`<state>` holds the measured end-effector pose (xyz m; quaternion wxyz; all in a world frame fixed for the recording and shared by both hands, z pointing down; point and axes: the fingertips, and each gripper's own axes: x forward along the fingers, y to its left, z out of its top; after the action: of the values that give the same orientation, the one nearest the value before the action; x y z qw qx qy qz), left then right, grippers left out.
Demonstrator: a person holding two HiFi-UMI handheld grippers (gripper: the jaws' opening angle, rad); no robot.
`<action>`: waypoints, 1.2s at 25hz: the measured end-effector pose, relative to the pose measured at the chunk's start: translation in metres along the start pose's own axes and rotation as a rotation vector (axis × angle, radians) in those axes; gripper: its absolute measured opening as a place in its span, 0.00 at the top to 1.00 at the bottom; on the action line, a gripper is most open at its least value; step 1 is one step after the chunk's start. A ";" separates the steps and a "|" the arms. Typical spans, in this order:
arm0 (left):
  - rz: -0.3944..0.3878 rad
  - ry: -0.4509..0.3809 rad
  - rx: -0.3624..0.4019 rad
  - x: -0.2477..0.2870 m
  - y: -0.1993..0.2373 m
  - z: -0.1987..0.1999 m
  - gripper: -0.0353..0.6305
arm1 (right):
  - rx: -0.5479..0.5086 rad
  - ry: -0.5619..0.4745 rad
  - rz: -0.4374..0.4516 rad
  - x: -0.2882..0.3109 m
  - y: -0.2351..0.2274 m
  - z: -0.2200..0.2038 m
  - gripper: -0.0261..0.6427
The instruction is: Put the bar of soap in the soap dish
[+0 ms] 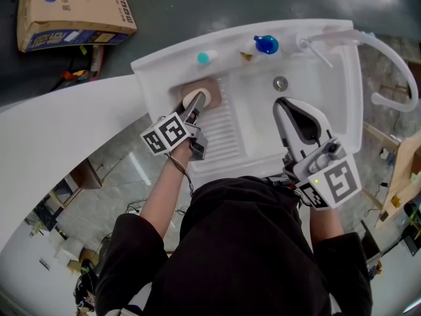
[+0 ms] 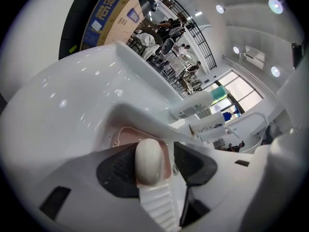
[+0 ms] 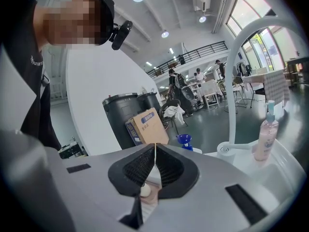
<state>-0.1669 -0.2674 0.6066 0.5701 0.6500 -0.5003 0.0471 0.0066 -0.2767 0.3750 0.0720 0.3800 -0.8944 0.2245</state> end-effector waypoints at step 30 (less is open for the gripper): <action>0.035 -0.064 0.185 -0.019 -0.014 0.008 0.33 | -0.035 -0.030 0.012 -0.014 0.017 0.004 0.92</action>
<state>-0.1699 -0.2645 0.5823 0.4903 0.6924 -0.5229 0.0822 0.0042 -0.2588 0.3615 0.0639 0.3766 -0.9015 0.2034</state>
